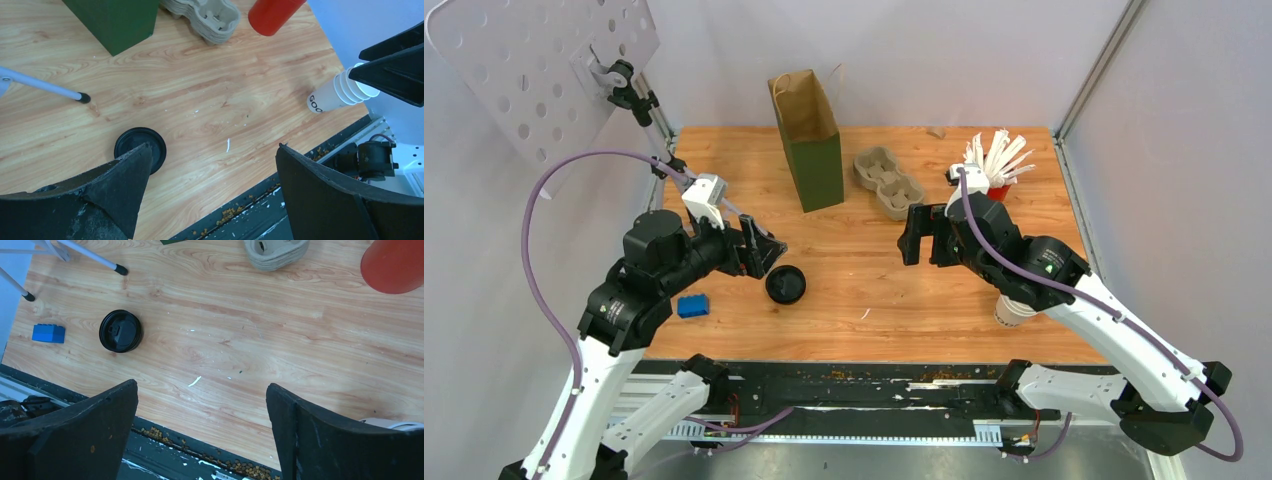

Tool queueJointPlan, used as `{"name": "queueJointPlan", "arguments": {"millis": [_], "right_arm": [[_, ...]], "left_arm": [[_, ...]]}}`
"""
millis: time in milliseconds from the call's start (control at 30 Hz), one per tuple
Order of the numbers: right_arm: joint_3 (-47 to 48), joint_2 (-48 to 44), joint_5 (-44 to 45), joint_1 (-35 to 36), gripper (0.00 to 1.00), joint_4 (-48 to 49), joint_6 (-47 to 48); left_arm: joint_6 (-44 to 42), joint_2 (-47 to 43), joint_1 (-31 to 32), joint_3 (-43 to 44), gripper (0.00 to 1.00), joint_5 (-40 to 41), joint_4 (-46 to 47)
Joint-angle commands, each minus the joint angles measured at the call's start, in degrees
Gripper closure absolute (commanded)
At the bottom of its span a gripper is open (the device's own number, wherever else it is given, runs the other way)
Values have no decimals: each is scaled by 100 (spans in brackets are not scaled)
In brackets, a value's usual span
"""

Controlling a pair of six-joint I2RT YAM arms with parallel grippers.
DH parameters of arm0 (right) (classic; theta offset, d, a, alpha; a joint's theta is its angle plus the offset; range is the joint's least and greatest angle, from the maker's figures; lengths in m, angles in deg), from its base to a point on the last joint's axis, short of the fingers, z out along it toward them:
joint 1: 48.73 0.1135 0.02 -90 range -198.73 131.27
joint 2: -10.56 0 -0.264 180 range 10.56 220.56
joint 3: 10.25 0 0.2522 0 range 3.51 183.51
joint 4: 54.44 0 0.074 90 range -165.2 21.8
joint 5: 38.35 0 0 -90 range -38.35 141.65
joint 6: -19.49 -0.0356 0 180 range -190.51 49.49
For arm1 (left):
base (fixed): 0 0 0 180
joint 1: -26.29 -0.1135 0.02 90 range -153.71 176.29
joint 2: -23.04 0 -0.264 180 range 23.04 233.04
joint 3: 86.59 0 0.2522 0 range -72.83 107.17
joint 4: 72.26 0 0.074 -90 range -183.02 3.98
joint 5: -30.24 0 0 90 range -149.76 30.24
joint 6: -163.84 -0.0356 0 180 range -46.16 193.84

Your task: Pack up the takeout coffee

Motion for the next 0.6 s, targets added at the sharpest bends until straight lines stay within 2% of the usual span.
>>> {"name": "queueJointPlan", "arguments": {"millis": [0, 300, 400, 567], "right_arm": [[104, -124, 99, 19, 0, 60, -155], [22, -114, 352, 23, 0, -82, -482], [-40, -173, 790, 25, 1, -164, -735], [-24, -152, 1259, 17, 6, -274, -521]], "left_arm": [[-126, -33, 19, -55, 0, -53, 194], [-221, -21, 17, -241, 0, 242, 248], [-354, -16, 17, -341, 0, 266, 277], [-710, -76, 17, -664, 0, 567, 445]]}}
